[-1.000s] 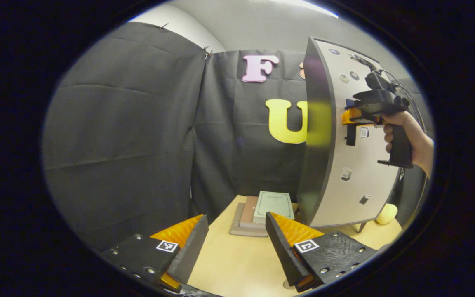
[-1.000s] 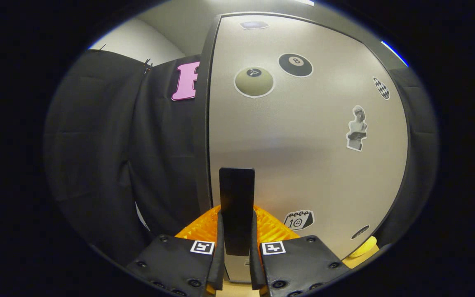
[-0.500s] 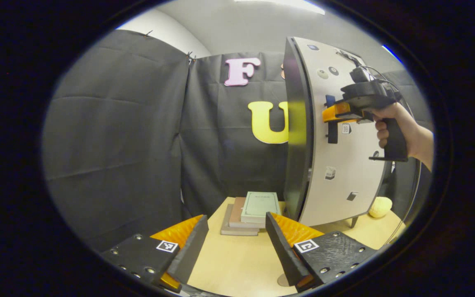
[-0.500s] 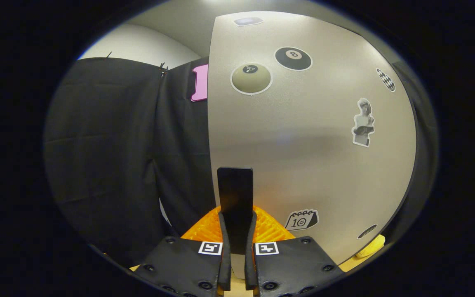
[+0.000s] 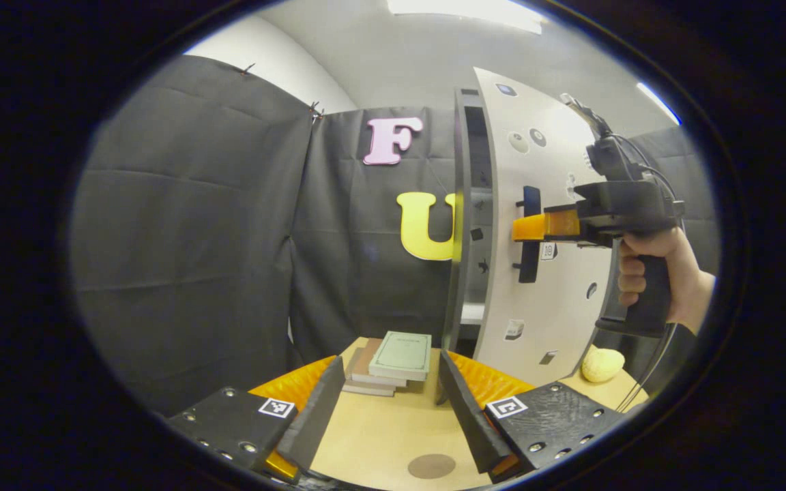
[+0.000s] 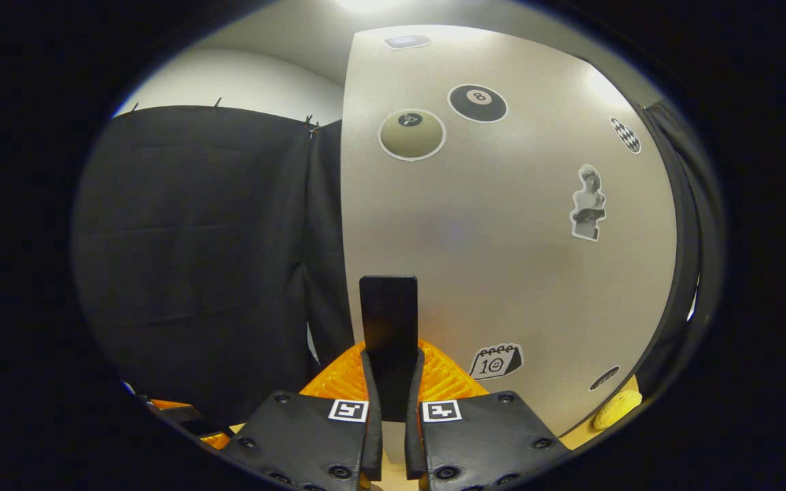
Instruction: Open the cabinet door with the right hand, grasp the bottle in the cabinet with the left hand and place it on the coaster, then close the cabinet door with the right hand.
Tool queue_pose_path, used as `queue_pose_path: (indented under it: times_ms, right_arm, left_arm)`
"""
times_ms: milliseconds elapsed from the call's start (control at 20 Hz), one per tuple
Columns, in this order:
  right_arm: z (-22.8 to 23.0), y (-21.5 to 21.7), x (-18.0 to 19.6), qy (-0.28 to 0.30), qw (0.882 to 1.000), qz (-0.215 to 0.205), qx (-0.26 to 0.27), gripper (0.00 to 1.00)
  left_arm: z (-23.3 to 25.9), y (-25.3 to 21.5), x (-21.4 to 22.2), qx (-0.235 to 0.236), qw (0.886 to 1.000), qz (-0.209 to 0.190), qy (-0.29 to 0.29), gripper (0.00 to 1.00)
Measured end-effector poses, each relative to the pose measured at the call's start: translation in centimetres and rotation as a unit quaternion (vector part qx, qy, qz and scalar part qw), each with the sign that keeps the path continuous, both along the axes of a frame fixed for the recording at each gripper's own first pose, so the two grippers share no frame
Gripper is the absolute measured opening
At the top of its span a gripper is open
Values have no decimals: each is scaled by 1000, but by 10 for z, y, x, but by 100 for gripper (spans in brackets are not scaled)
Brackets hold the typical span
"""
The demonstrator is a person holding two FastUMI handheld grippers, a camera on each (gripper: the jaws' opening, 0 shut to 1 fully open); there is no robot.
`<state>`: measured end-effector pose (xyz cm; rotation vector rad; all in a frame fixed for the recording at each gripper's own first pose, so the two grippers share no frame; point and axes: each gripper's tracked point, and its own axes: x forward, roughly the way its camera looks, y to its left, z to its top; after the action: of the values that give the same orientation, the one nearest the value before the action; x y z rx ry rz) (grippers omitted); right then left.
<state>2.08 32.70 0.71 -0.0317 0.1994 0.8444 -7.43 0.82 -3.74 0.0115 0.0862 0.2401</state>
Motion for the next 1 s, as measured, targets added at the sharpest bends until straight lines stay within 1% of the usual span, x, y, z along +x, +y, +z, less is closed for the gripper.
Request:
queue_pose_path:
  times_ms: [50, 150, 300, 350, 450, 500, 550, 600, 650, 700, 750, 800, 850, 900, 950, 1000]
  right_arm:
    - [0, -2, -1, 2, 1000, 8, 1, 15]
    - [0, -10, -4, 6, 1000, 22, 7, 15]
    - [-2, -15, -6, 5, 999, 34, 14, 15]
    - [-2, -18, -6, 4, 999, 38, 15, 12]
    - [-2, -23, -8, 7, 999, 48, 19, 13]
    - [-3, -25, -7, 8, 998, 52, 22, 15]
    - [-3, -27, -5, 10, 998, 55, 23, 15]
    - [-3, -30, -5, 9, 998, 57, 25, 12]
    - [-3, -33, -5, 8, 998, 60, 27, 15]
    - [-2, -35, -4, 8, 998, 62, 30, 12]
    - [-2, -38, -3, 10, 997, 64, 31, 12]
    - [-2, -39, -1, 12, 997, 65, 35, 12]
    - [-2, -41, 0, 13, 997, 65, 37, 15]
    - [-1, -44, 1, 13, 997, 64, 39, 12]
    - [-1, -48, 1, 13, 997, 63, 42, 12]
    - [-1, -49, 2, 15, 997, 61, 44, 15]
  left_arm:
    - [2, -7, -5, 3, 1000, 2, 0, 84]
    - [6, -19, -11, 7, 1000, 10, -1, 84]
    - [5, -37, -26, -2, 1000, 20, -1, 84]
    - [5, -42, -32, -6, 1000, 26, -2, 84]
    - [4, -48, -46, -16, 999, 41, -1, 84]
    - [3, -51, -54, -19, 999, 48, 0, 84]
    - [3, -56, -62, -21, 998, 55, 0, 86]
    - [1, -61, -70, -21, 998, 60, 2, 84]
    - [0, -66, -78, -19, 998, 66, 4, 84]
    - [0, -72, -87, -15, 997, 72, 7, 84]
    - [0, -77, -94, -12, 997, 77, 9, 84]
    - [-2, -84, -100, -11, 997, 79, 10, 84]
    - [-1, -91, -104, -10, 997, 80, 10, 86]
    - [-1, -97, -108, -9, 997, 81, 11, 84]
    - [-1, -104, -111, -9, 997, 81, 12, 86]
    - [-2, -110, -113, -11, 997, 80, 13, 84]
